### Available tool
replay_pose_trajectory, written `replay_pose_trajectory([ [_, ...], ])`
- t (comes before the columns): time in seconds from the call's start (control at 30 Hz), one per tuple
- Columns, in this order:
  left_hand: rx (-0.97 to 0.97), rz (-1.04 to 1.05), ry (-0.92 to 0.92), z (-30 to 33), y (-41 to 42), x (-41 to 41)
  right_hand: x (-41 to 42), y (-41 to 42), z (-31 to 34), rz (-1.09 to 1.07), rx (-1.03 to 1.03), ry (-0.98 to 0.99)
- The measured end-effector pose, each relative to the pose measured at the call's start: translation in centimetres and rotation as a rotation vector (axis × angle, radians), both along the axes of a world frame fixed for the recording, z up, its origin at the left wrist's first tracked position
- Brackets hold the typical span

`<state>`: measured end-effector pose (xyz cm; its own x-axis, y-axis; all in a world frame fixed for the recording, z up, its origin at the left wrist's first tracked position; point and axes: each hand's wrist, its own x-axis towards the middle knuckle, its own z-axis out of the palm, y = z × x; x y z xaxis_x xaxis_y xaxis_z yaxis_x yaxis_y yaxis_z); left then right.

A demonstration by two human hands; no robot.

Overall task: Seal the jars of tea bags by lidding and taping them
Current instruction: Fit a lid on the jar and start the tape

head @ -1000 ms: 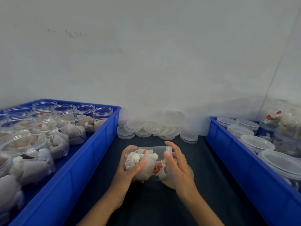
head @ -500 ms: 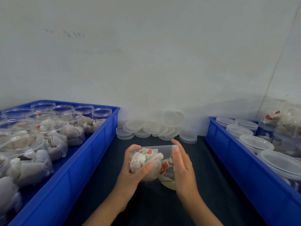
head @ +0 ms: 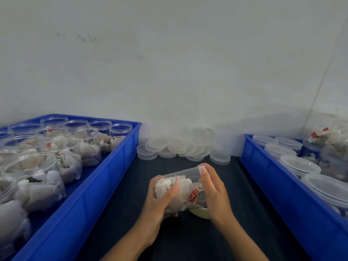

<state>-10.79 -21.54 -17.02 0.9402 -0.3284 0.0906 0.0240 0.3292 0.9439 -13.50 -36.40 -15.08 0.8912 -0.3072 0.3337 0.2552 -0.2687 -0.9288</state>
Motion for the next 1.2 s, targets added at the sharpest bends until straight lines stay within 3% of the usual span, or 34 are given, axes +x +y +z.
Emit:
replay_pose_trajectory([
  [0.17,0.108,-0.033,-0.149,0.2,0.4,0.7,-0.6,0.0,0.4,-0.095,0.007,-0.086],
  [0.3,0.554,0.136,-0.553,-0.6,1.4,1.3,-1.6,0.6,1.2,-0.126,-0.015,-0.147],
  [0.4,0.684,0.274,-0.692,-1.3,1.0,1.2,-1.9,0.9,1.6,-0.046,-0.059,-0.161],
  [0.5,0.604,0.36,-0.496,-1.5,0.7,1.3,-1.5,0.2,2.1,0.074,0.028,-0.169],
  [0.57,0.57,0.4,-0.367,-1.8,1.0,1.8,-1.2,-1.1,2.4,0.027,-0.031,-0.127],
  [0.7,0.618,0.458,-0.26,-2.1,1.9,2.6,-1.5,-4.6,1.2,-0.023,-0.497,0.134],
  [0.8,0.669,0.483,-0.248,-2.2,1.8,2.7,-2.3,-5.5,-0.6,0.077,-0.665,0.285],
  [1.0,0.754,0.501,-0.283,-2.3,1.6,2.6,-2.3,-4.3,-3.1,0.032,-0.931,0.218],
  [1.1,0.775,0.466,-0.266,-2.2,1.7,2.7,-2.1,-3.2,-3.2,-0.024,-0.91,0.199],
  [1.2,0.784,0.408,-0.266,-2.4,1.9,2.8,-2.2,-3.1,-3.1,-0.018,-0.713,0.223],
])
